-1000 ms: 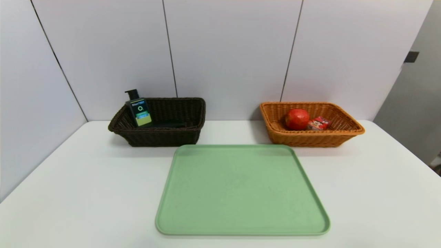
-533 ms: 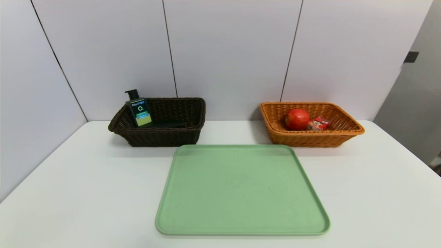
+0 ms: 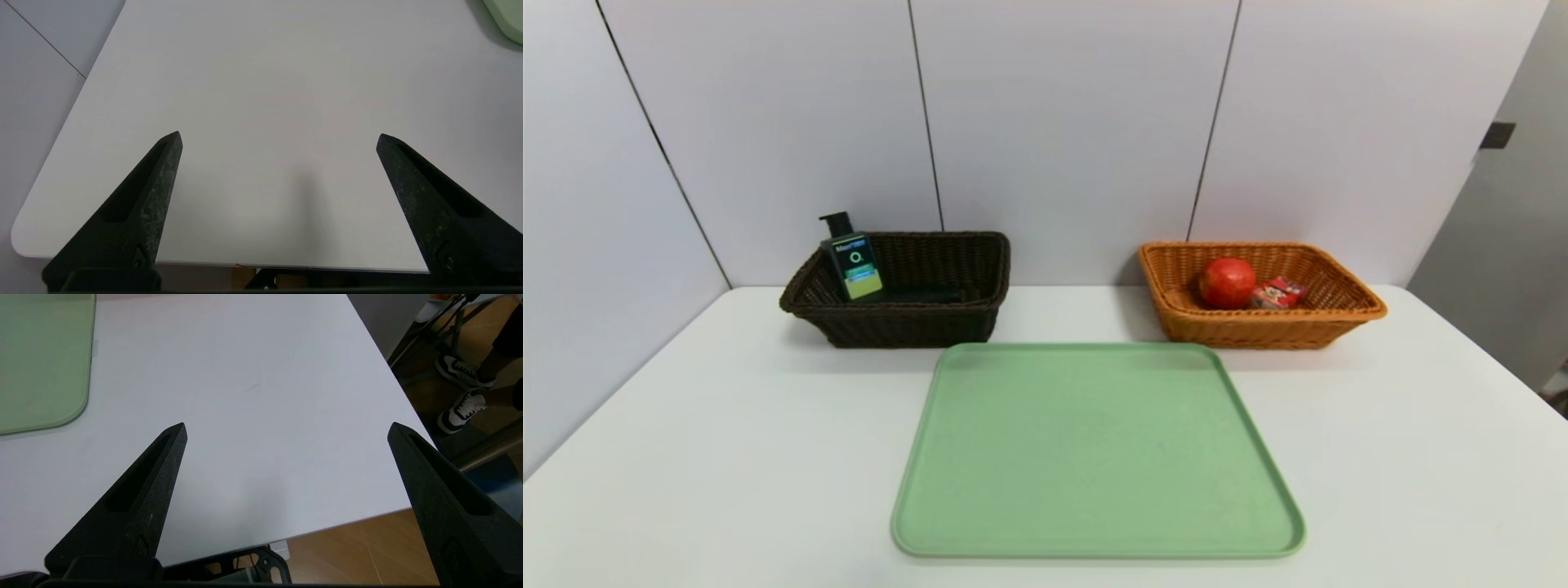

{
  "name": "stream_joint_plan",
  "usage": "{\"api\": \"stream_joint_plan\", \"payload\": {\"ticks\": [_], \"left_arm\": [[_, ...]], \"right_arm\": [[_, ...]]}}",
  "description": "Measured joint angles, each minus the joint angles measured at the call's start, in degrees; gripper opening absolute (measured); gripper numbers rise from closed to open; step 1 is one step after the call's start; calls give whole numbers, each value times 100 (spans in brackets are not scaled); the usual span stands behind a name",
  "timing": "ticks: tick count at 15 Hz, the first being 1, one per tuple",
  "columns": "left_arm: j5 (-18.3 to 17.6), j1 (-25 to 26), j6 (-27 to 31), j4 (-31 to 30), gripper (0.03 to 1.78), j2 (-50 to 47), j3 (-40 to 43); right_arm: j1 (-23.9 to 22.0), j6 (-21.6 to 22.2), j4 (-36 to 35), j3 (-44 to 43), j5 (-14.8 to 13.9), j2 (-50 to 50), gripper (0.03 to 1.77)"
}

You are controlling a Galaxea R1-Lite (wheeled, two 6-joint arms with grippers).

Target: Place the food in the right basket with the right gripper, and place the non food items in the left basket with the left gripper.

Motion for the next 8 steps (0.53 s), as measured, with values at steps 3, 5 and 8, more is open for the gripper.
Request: {"api": "stream_joint_plan", "payload": {"ticks": [3,5,8], "left_arm": [[5,5,-9,0,169,-215,105],[16,2,-68,-188,169,-304,215],[11,0,-79,-1108,169,-347,640]], "right_arm": [[-188,-519,-38,196,372,-500,169],[-223,-679,-529,599,482,-781,169],[-243,-958,-1998,1649,535,-1200,169]]}}
